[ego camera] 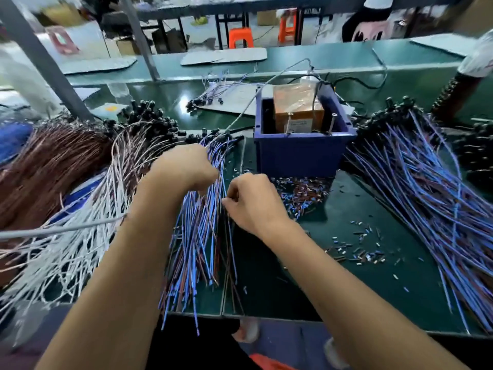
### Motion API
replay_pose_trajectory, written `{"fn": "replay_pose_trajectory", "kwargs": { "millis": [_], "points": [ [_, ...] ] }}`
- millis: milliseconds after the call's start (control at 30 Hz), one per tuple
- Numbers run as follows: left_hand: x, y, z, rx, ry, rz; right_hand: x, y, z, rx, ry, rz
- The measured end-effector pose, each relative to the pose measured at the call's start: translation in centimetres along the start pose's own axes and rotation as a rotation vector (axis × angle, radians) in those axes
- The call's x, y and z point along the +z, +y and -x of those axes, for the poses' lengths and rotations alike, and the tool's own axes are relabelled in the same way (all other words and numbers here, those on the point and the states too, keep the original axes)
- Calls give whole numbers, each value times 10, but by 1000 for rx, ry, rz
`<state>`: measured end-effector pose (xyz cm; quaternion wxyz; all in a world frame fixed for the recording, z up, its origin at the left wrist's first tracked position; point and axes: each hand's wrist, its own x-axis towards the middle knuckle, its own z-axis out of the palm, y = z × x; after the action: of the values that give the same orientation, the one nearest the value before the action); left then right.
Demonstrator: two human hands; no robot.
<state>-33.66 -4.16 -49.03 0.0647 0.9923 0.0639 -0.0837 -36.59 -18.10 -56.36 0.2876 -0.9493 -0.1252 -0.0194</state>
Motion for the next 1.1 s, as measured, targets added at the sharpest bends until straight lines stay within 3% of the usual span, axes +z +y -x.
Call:
{"fn": "replay_pose_trajectory", "kwargs": {
  "millis": [167, 400, 700, 800, 900, 967, 1100],
  "points": [
    [7, -17, -16, -87, 241, 14, 19, -20, -32, 80, 39, -49],
    [31, 6, -36, -8, 297, 91, 19, -24, -49, 85, -83, -32],
    [13, 11, -41, -82, 236, 199, 17, -16, -44, 140, -87, -117],
    [3, 13, -41, -94, 240, 643, 8, -8, -34, 152, -91, -340],
    [-8, 26, -30, -81, 194, 1422, -2, -8, -16, 37, 47, -585],
    [-16, 34, -22, -49, 178, 1842, -8, -17, -6, -23, 53, -852],
    [-31, 53, -11, 58, 358, 2129, -30, -18, 0, -76, -36, -1209]
  ]
}}
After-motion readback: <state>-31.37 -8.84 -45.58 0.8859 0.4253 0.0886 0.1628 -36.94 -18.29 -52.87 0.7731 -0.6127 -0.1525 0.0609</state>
